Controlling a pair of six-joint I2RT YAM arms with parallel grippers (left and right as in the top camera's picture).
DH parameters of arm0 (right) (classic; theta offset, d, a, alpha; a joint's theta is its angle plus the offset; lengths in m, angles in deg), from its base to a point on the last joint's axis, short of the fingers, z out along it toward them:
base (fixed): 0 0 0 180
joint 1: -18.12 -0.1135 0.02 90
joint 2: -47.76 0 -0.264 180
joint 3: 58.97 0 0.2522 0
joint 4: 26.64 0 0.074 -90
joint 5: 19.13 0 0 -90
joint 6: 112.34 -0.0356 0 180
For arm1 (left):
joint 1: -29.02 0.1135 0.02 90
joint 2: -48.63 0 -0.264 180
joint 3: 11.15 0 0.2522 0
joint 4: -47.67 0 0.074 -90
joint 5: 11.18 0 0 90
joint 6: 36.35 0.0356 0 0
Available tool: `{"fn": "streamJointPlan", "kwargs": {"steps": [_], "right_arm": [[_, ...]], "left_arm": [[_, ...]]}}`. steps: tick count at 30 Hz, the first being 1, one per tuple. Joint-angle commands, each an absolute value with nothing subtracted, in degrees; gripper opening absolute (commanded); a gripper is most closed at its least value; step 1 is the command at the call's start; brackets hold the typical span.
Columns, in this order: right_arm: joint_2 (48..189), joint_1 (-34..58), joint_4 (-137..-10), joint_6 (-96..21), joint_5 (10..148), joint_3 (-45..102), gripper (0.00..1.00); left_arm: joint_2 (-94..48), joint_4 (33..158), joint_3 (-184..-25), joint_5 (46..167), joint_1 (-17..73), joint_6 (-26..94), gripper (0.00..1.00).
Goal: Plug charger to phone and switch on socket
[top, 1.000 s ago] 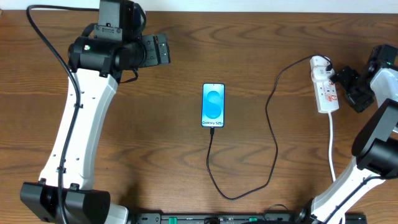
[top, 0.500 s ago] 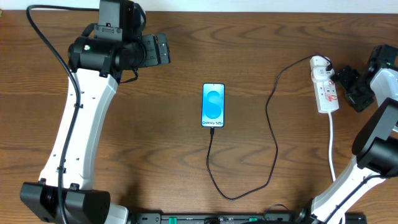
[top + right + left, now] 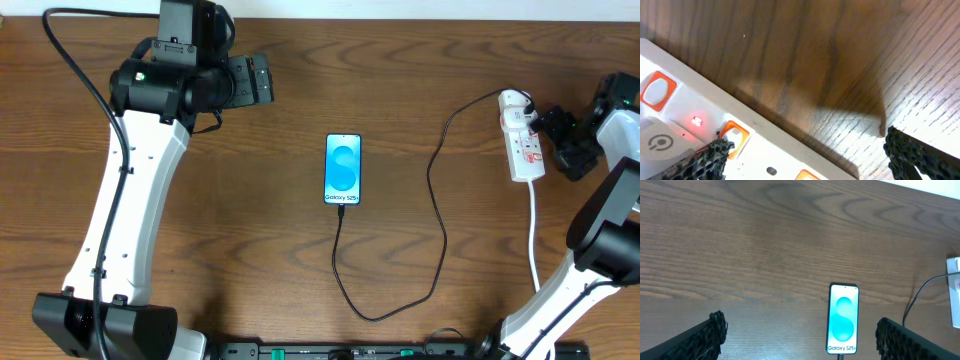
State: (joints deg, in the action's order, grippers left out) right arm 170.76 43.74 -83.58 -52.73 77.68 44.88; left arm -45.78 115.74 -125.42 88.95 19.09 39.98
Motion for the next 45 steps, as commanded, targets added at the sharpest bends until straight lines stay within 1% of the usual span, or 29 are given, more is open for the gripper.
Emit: {"fn": "streamJointPlan", "kwargs": {"steps": [1, 5, 10, 14, 19, 22, 25, 30, 37, 41, 45], "right_arm": [[173.5, 42.7, -85.0, -51.4, 79.9, 44.0, 0.99], [172.9, 42.8, -85.7, -51.5, 79.8, 44.0, 0.99], [167.7, 43.9, -89.1, -56.1, 75.8, 44.0, 0.99], [160.6, 44.0, -92.5, -56.6, 71.6, 44.0, 0.99], [149.5, 43.1, -98.8, -55.9, 71.3, 44.0, 0.99], [144.0, 41.2, -101.4, -53.4, 71.2, 43.9, 0.99], [138.6, 37.1, -103.1, -50.7, 71.1, 43.9, 0.99], [131.8, 30.5, -104.3, -50.5, 67.4, 41.5, 0.99], [117.7, 23.0, -99.4, -49.1, 66.5, 27.6, 0.99], [107.2, 19.8, -95.7, -44.1, 66.5, 19.5, 0.99], [94.5, 18.4, -93.8, -43.9, 66.5, 12.0, 0.99]], "left_arm": [[-46.0, 116.1, -125.0, 88.4, 19.4, 40.2, 0.97], [-46.0, 116.1, -125.0, 88.4, 19.4, 40.2, 0.97], [-46.0, 116.1, -125.0, 88.4, 19.4, 40.2, 0.97], [-46.0, 116.1, -125.0, 88.4, 19.4, 40.2, 0.97], [-46.0, 116.1, -125.0, 88.4, 19.4, 40.2, 0.97], [-46.0, 116.1, -125.0, 88.4, 19.4, 40.2, 0.97], [-46.0, 116.1, -125.0, 88.4, 19.4, 40.2, 0.97], [-46.0, 116.1, -125.0, 88.4, 19.4, 40.2, 0.97], [-46.0, 116.1, -125.0, 88.4, 19.4, 40.2, 0.97], [-46.0, 116.1, -125.0, 88.4, 19.4, 40.2, 0.97], [-46.0, 116.1, -125.0, 88.4, 19.4, 40.2, 0.97]]}}
